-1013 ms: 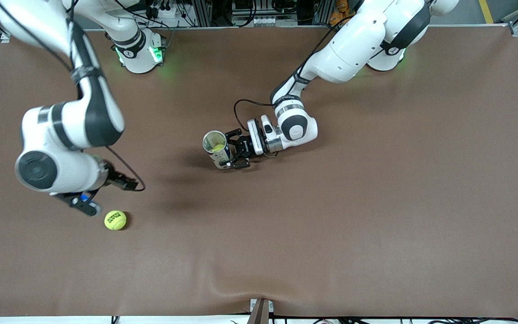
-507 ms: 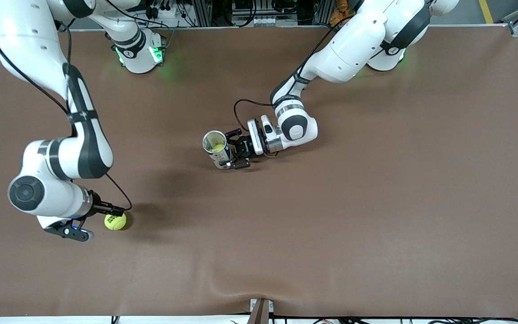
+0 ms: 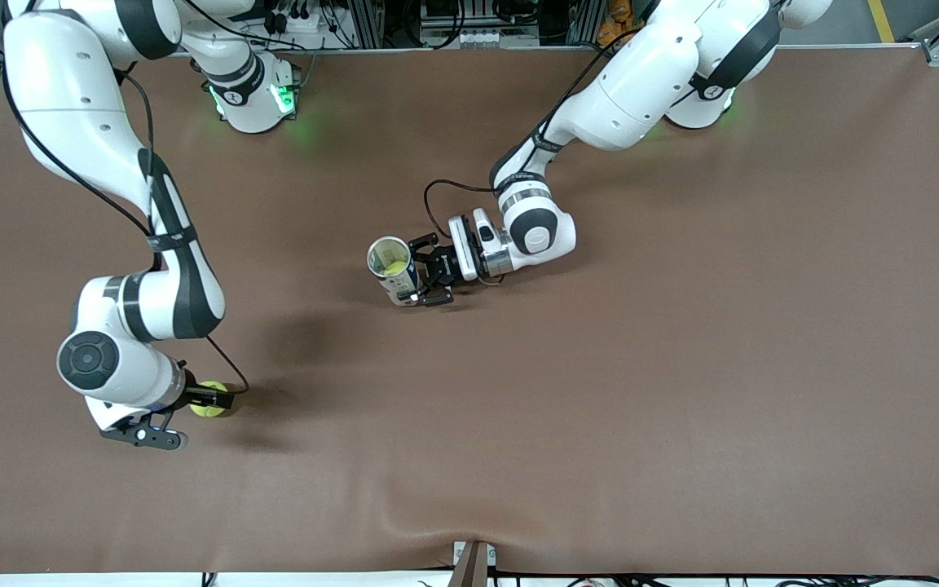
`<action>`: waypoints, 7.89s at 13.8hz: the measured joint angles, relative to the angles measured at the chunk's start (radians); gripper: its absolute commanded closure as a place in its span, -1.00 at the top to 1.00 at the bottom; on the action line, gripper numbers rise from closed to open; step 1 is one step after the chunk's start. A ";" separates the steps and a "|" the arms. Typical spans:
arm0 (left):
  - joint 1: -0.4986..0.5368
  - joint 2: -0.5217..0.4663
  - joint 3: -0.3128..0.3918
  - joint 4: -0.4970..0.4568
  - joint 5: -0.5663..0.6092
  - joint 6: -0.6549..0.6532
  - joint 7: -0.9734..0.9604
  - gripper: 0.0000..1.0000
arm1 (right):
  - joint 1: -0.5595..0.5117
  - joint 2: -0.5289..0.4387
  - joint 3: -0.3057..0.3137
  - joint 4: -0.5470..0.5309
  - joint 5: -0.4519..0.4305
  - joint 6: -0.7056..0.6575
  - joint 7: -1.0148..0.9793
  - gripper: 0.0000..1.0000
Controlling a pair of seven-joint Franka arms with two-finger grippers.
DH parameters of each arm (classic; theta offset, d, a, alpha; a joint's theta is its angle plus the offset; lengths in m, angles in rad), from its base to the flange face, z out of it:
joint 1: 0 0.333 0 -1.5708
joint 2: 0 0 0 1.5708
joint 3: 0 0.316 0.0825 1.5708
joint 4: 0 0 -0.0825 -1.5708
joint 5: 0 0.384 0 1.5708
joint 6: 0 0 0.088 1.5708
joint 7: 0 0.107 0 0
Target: Insert tennis ball vertically with right arm
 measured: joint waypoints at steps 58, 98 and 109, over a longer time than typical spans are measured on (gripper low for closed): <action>-0.001 0.001 0.000 -0.008 0.000 -0.003 0.002 0.65 | 0.470 -0.294 0.064 0.102 0.230 -0.711 0.902 1.00; 0.450 -0.404 -0.015 -0.403 0.897 -0.063 -0.392 1.00 | -0.105 -0.925 -0.048 -0.274 0.126 -0.650 -0.455 1.00; 0.748 -0.494 -0.016 -0.223 1.613 -0.512 -0.881 1.00 | -0.063 -0.939 -0.082 -0.265 0.126 -0.655 -0.459 1.00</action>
